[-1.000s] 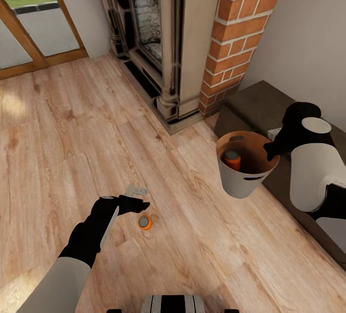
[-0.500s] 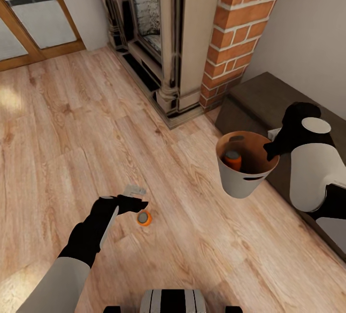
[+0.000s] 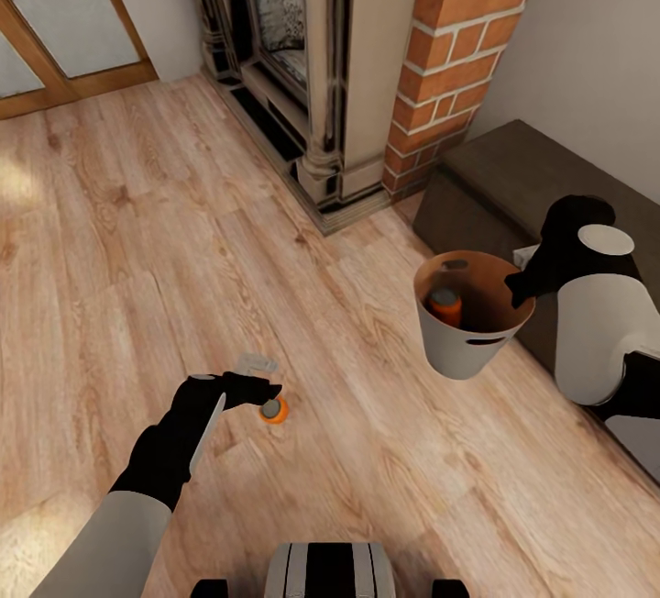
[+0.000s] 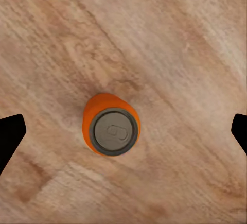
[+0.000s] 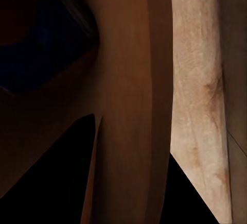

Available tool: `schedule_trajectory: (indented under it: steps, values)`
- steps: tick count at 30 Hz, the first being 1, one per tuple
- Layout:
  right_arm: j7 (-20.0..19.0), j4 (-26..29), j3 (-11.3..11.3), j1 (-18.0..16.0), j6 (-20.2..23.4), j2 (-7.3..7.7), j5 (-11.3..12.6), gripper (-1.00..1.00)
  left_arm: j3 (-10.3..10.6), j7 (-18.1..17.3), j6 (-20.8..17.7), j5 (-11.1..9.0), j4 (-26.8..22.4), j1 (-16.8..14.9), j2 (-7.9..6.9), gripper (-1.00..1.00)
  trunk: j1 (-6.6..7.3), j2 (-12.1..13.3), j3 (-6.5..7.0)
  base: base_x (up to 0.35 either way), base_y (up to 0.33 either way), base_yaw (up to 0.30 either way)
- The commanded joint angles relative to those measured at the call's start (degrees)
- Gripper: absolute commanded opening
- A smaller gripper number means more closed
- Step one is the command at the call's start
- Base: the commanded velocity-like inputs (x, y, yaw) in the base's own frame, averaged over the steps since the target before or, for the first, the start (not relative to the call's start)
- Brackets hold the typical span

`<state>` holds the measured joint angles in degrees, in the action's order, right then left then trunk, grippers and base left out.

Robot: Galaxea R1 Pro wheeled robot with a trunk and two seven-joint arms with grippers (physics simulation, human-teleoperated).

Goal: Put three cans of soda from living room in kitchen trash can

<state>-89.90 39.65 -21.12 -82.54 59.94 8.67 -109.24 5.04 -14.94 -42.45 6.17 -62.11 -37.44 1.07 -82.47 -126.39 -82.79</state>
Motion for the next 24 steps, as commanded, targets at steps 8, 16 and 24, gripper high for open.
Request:
schedule_trajectory:
  steps: [8, 16, 24]
  values:
    - [-0.10, -0.01, 0.00, 0.11, 0.06, 0.07, 0.17, -1.00, -0.03, 0.00, 0.01, -0.07, -0.22, 0.00, -0.01, 1.00, -1.75, -3.23, -2.14, 0.000, 0.000, 0.000]
    - [-0.10, -0.01, 0.02, 0.18, 0.06, 0.14, 0.16, -1.00, 0.00, -0.02, 0.03, -0.12, -0.47, 0.00, -0.01, 1.00, -3.51, -6.44, -4.28, 0.000, 0.000, 0.000]
    - [-0.10, 0.00, 0.03, 0.27, 0.06, 0.28, 0.11, -1.00, 0.09, -0.05, 0.09, -0.19, -0.64, 0.00, -0.06, 1.00, -3.51, -6.44, -4.98, 0.001, 0.019, 0.000]
